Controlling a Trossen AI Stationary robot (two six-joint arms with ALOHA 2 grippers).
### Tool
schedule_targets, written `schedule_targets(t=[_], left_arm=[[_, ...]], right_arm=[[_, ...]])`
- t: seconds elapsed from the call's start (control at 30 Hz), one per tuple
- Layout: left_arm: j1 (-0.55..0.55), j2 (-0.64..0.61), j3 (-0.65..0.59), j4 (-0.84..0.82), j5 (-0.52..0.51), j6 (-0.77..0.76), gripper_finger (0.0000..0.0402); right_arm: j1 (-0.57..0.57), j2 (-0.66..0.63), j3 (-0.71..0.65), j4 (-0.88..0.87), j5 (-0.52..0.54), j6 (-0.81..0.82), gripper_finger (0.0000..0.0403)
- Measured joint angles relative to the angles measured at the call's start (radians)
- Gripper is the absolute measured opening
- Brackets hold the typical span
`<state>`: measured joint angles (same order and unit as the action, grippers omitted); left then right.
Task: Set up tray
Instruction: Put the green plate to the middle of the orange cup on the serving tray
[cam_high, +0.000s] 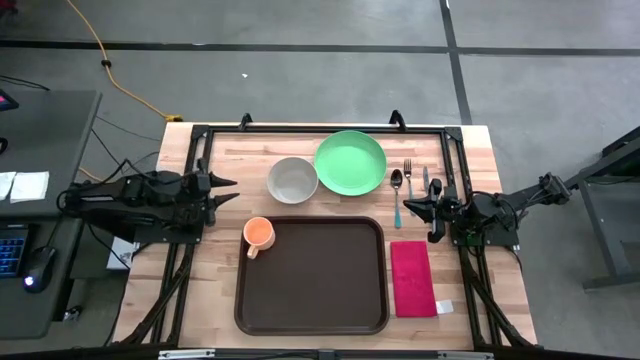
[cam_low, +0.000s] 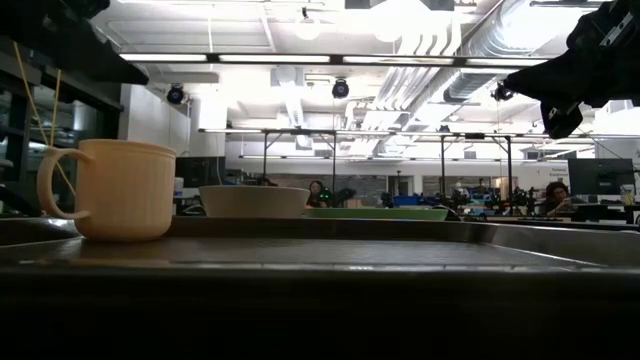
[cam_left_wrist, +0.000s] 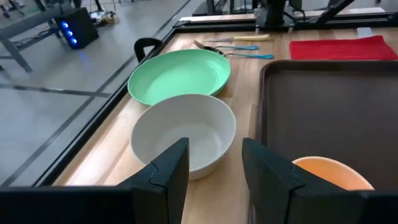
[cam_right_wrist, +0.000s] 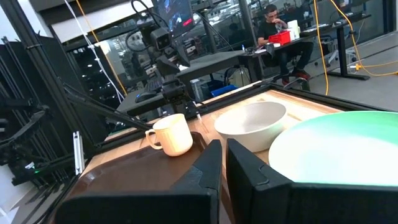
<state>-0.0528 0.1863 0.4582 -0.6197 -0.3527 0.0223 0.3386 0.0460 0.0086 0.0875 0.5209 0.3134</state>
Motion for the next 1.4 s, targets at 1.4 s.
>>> schedule_targets(t=[1.4], left_arm=[[0.0, -0.18, -0.118, 0.042, 0.03, -0.003, 0.0179]], right_arm=[[0.0, 0.0, 0.06, 0.012, 0.1, -0.123, 0.0]])
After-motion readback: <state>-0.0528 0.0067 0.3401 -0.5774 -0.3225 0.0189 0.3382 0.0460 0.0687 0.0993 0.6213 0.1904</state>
